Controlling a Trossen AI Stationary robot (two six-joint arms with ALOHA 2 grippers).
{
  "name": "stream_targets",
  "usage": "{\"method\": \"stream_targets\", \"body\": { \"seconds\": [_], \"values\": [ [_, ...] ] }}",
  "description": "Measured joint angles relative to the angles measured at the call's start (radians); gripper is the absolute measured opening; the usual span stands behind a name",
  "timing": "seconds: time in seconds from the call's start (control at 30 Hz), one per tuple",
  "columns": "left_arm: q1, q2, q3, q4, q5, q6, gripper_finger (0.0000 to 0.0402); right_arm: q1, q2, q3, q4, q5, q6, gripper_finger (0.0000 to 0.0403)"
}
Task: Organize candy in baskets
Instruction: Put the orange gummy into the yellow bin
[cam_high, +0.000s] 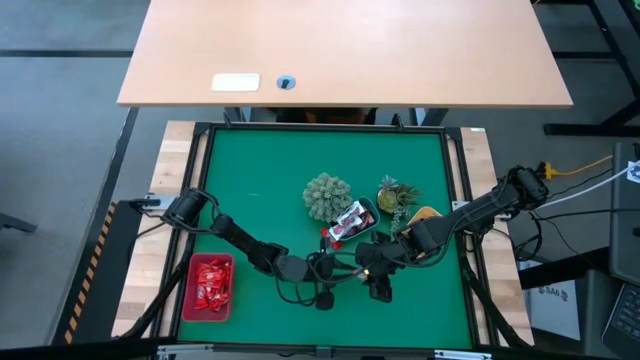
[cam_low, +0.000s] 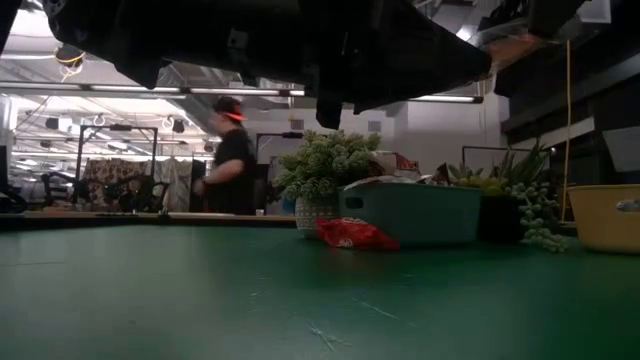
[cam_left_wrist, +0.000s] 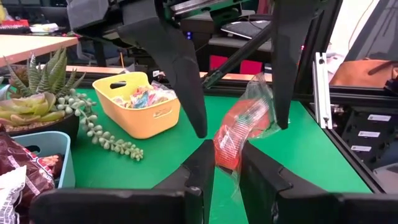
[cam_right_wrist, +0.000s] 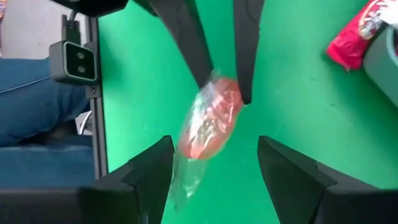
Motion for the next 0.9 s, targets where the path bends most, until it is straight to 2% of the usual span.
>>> {"method": "stream_targets", "body": {
  "seconds": [0.17, 0.27, 0.77, 0.9],
  "values": [
    [0.000, 0.000, 0.000, 0.000, 0.000, 0.000, 0.0060, 0.000, 0.000, 0.000, 0.012, -0.025, -0.001, 0.0231],
    [0.000, 0.000, 0.000, 0.000, 0.000, 0.000, 0.0060, 0.000, 0.000, 0.000, 0.012, -0.039, -0.001, 0.0215],
    [0.002, 0.000, 0.000, -0.001, 0.003, 0.000, 0.0060, 0.000, 0.000, 0.000, 0.014, -0.051, -0.006, 0.0035],
    [0.003, 0.000, 0.000, -0.001, 0.006, 0.000, 0.0064, 0.000, 0.000, 0.000, 0.014, -0.076, -0.015, 0.0006]
  ]
}}
